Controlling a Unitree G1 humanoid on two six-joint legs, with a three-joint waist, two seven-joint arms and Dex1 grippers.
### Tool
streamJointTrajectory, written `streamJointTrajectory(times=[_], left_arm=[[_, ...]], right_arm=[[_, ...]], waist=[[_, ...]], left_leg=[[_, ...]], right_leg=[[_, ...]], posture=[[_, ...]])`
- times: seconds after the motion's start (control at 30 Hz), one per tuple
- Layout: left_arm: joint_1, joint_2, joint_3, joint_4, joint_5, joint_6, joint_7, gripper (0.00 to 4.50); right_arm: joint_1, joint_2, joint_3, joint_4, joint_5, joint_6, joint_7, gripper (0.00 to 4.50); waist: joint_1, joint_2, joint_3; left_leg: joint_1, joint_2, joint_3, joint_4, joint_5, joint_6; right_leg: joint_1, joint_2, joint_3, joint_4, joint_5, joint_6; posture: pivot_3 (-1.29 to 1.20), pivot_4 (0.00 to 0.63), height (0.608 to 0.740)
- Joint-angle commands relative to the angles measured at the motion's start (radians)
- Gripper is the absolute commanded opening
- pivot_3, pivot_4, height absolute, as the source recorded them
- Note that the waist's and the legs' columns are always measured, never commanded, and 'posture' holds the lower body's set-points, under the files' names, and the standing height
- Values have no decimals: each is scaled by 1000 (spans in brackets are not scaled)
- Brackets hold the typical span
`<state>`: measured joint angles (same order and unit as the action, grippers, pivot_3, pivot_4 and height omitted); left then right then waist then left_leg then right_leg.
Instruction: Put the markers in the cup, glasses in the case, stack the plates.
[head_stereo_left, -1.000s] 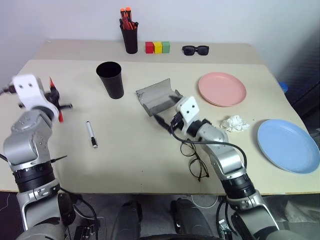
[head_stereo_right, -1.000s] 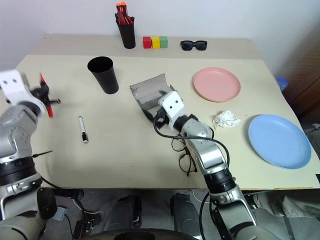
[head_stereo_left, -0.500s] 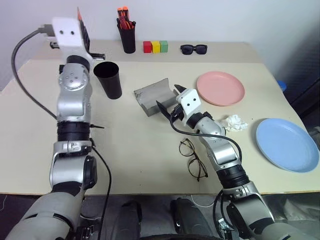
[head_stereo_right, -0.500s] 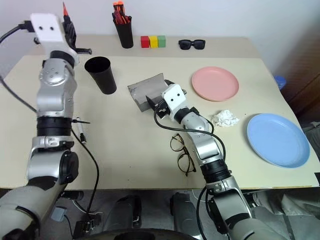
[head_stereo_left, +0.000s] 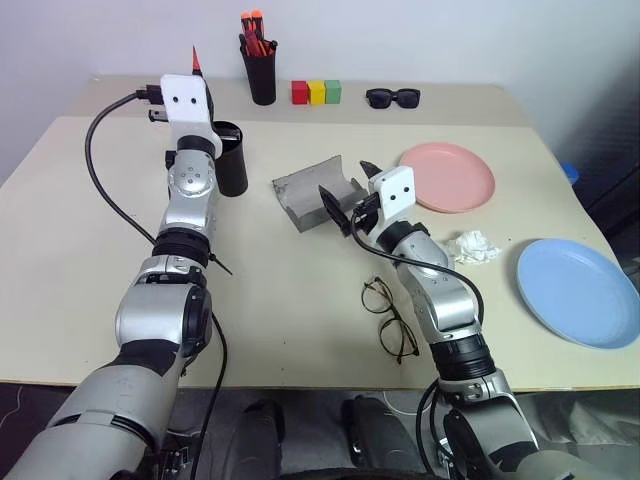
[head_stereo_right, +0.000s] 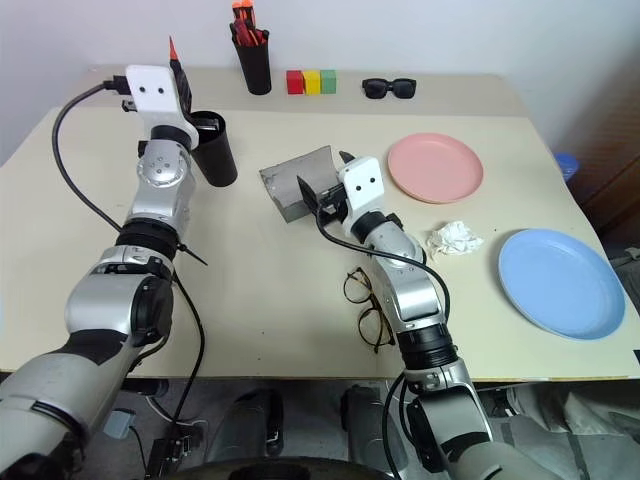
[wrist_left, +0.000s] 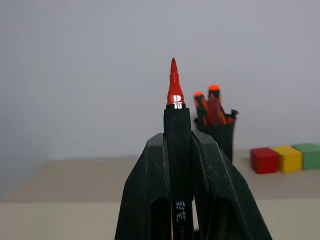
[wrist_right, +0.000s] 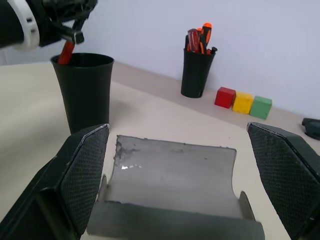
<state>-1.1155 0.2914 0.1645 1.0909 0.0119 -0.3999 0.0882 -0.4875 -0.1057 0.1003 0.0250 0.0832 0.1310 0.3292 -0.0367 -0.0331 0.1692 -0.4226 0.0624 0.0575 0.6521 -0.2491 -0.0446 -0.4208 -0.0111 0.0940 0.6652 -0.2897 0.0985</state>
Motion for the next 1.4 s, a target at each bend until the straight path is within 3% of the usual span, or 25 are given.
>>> streamJointTrajectory(times=[0.03, 0.47, 0.77, 1.0, 1.13, 1.23, 1.4], left_arm=[[-45, -3, 5, 13, -8, -47, -13, 37], [-30, -24, 14, 29, -13, -47, -9, 37], [-23, -25, 19, 14, -15, -47, 29, 4418], [-20, -10, 70, -115, -70, -26, 72, 4418], [96, 0, 106, -455, -112, 242, 122, 4418], [275, -14, 122, -872, -152, 694, 180, 4418], [487, -65, 158, -1357, -219, 1416, 258, 4418]], right_arm=[[0, 4, -4, -61, 11, 1, -1, 4500], [12, 13, 10, -83, 13, 17, 5, 4500], [6, 15, 12, -79, 13, 19, 12, 4500], [7, 13, 16, -89, 12, 23, 18, 4500], [2, -32, 9, -115, 38, 51, 82, 4500], [6, -122, 26, -141, 72, 96, 213, 4500], [31, -280, 40, -165, 138, 165, 420, 4500]], waist=[[-2, 0, 0], [-2, 0, 0], [-2, 0, 0], [-2, 0, 0], [-7, 0, 0], [-8, 1, -1], [-3, 1, -1]], left_leg=[[-2, 0, 0, 0, 0, 0], [-3, 0, 0, 1, 1, -1], [-3, 0, 0, 1, 1, -1], [-3, 0, 0, 1, 1, -1], [-3, 0, -1, 1, 1, -2], [-3, 1, -1, 1, 2, -2], [-4, 1, -3, 4, 2, -3]], right_leg=[[-2, 0, 0, 1, 0, 0], [-4, 0, 0, 1, 0, 0], [-4, 0, 0, 1, 0, 0], [-4, 0, 0, 2, 0, 0], [-4, 0, 0, 2, 0, 0], [-4, 0, 0, 4, 0, 0], [-4, 0, -1, 6, 0, 0]], posture=[[0, 150, 732], [0, 150, 732], [0, 150, 732], [0, 150, 732], [0, 150, 732], [0, 150, 732], [0, 150, 732]])
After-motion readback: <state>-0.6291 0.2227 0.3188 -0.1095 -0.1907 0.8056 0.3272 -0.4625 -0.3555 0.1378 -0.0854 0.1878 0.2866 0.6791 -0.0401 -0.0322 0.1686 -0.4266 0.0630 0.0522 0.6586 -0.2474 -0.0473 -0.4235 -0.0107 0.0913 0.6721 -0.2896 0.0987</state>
